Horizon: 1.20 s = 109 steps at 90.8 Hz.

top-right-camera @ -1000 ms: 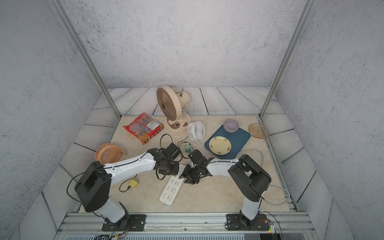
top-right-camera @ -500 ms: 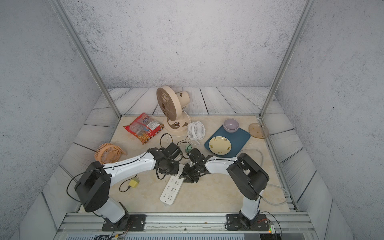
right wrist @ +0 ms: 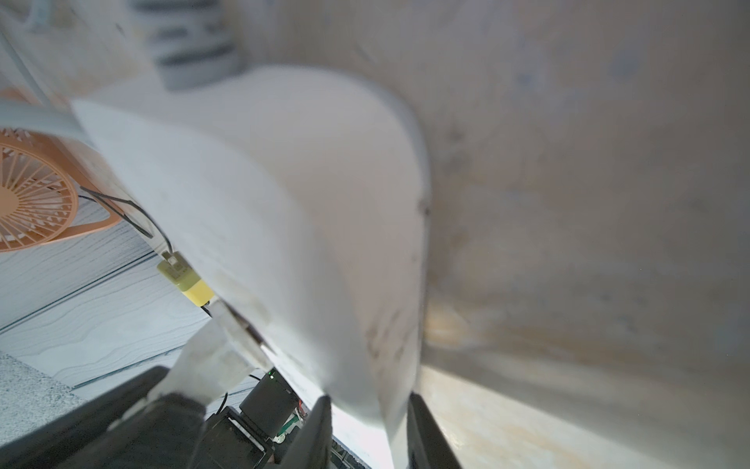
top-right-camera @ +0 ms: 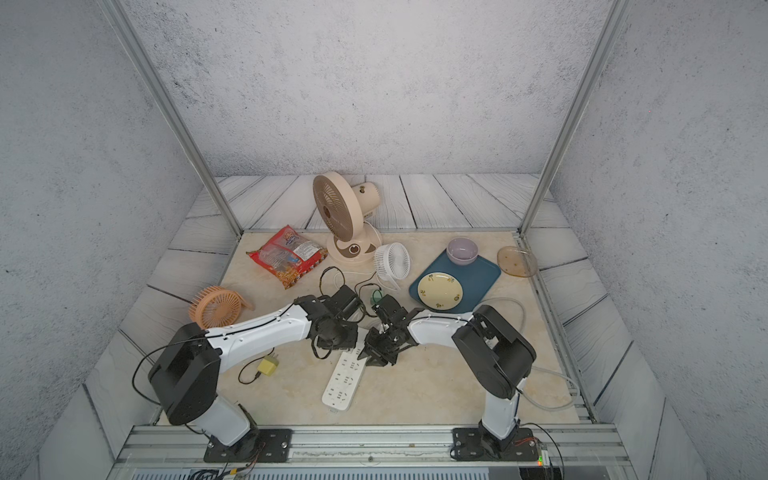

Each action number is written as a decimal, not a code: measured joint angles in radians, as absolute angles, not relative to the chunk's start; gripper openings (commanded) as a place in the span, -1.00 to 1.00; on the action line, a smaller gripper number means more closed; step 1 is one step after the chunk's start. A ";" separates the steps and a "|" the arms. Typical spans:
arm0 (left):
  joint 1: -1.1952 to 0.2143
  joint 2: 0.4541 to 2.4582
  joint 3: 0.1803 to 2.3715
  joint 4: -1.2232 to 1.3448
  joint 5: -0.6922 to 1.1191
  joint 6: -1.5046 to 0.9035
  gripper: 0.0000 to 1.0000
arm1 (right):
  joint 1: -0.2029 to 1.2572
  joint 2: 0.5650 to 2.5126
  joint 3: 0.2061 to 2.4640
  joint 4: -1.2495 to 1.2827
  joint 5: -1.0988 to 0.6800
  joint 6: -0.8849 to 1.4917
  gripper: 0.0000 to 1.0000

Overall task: Unplug the desk fan from the power strip
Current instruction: Remove the plug from the socket.

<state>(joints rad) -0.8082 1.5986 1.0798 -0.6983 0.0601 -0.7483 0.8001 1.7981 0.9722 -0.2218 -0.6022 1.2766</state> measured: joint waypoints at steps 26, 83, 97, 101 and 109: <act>-0.807 1.576 1.080 -0.714 0.075 -0.812 -1.00 | 0.800 1.798 0.985 -0.252 -0.616 1.271 -0.48; -0.786 1.539 1.001 -0.648 0.099 -0.861 -1.00 | 0.804 1.778 1.009 -0.333 -0.542 1.213 -0.19; -0.786 1.525 0.983 -0.634 0.104 -0.858 -1.00 | 0.805 1.653 1.018 -0.443 -0.442 1.116 -0.10; -0.786 1.525 0.983 -0.633 0.105 -0.857 -1.00 | 0.805 1.600 1.017 -0.459 -0.421 1.086 -0.05; -0.786 1.525 0.983 -0.632 0.106 -0.854 -1.00 | 0.804 1.497 1.002 -0.455 -0.396 1.010 -0.01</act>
<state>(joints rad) -0.7856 1.5253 0.9829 -0.6323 0.1059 -0.8539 0.8040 1.4971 1.0016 -0.4549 -0.3962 1.0100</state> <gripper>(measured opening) 0.156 0.486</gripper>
